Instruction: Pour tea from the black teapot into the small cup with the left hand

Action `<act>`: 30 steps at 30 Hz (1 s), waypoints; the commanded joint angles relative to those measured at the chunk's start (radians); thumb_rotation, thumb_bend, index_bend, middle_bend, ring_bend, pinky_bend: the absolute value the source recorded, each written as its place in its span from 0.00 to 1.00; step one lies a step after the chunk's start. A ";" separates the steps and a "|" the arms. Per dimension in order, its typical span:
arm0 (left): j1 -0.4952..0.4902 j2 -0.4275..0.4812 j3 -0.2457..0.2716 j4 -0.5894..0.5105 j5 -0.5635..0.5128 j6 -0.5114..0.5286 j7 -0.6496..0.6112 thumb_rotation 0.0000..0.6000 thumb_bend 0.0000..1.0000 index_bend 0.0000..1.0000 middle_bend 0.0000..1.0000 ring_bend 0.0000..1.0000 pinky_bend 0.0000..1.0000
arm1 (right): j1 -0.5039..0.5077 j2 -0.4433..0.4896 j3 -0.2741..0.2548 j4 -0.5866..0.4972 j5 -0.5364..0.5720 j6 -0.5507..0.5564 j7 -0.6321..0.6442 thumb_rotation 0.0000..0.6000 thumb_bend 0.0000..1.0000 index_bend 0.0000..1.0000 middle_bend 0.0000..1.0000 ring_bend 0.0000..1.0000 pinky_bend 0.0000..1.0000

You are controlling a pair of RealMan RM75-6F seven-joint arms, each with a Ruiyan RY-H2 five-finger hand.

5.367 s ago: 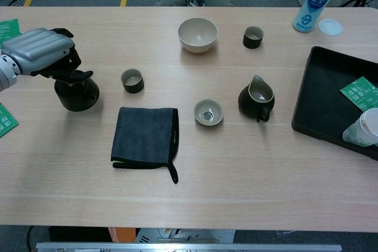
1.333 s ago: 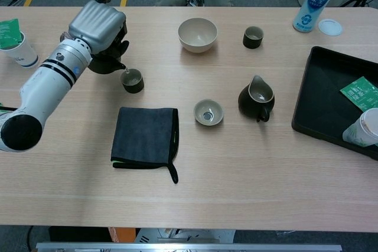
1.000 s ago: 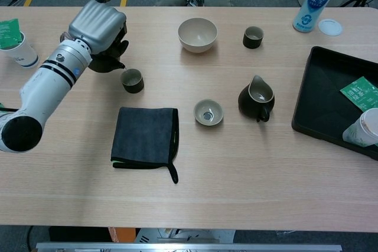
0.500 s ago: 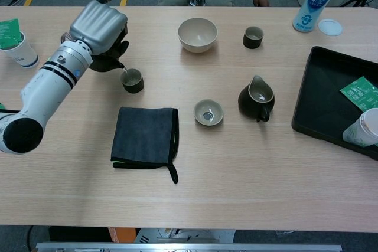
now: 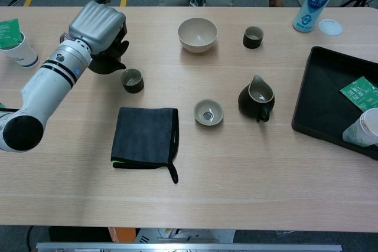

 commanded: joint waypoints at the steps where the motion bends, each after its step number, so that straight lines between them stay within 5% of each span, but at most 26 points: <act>1: 0.005 0.012 -0.019 -0.018 -0.031 -0.026 -0.033 1.00 0.45 0.84 0.98 0.82 0.11 | 0.000 0.001 0.001 -0.005 0.001 0.001 -0.004 1.00 0.11 0.32 0.34 0.22 0.28; 18: 0.047 0.083 -0.052 -0.067 -0.056 -0.062 -0.232 0.96 0.45 0.82 0.95 0.78 0.11 | 0.009 0.014 0.002 -0.063 -0.011 0.000 -0.063 1.00 0.11 0.32 0.34 0.22 0.28; 30: 0.148 0.202 -0.025 -0.134 -0.006 -0.037 -0.444 0.89 0.45 0.80 0.91 0.75 0.11 | 0.022 0.011 -0.002 -0.078 -0.020 -0.013 -0.083 1.00 0.11 0.32 0.34 0.22 0.28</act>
